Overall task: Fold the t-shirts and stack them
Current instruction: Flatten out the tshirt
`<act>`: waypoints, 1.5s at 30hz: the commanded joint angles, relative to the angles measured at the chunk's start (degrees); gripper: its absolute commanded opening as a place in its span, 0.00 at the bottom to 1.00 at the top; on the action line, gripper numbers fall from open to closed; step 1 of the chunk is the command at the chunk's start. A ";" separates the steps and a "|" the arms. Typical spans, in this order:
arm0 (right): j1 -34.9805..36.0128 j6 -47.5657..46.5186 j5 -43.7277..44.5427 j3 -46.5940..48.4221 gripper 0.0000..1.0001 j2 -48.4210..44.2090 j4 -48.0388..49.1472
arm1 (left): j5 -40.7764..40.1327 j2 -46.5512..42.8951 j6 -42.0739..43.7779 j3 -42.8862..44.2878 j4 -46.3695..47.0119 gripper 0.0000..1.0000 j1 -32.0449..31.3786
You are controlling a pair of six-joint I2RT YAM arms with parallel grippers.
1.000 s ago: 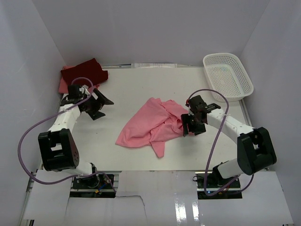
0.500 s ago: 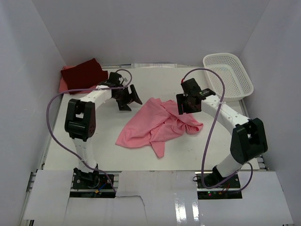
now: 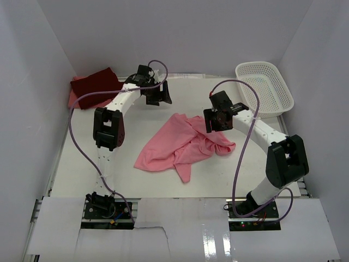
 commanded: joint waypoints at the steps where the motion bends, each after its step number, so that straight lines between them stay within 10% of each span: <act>1: -1.05 -0.87 -0.37 -1.02 0.69 -2.75 1.23 | 4.70 2.44 4.25 0.62 -5.67 0.87 -0.21; 19: -3.25 -1.13 -1.08 -4.19 0.69 -5.30 1.58 | 14.11 10.27 5.31 1.93 -8.04 0.74 -4.95; 27: -3.60 -1.92 -3.18 -5.07 0.69 -6.27 3.42 | 11.48 14.22 1.97 6.40 -9.36 0.00 -5.05; 45: -4.74 -4.56 -9.32 11.53 0.66 18.41 12.55 | -4.87 -24.25 -1.73 -6.31 -11.39 0.00 -4.34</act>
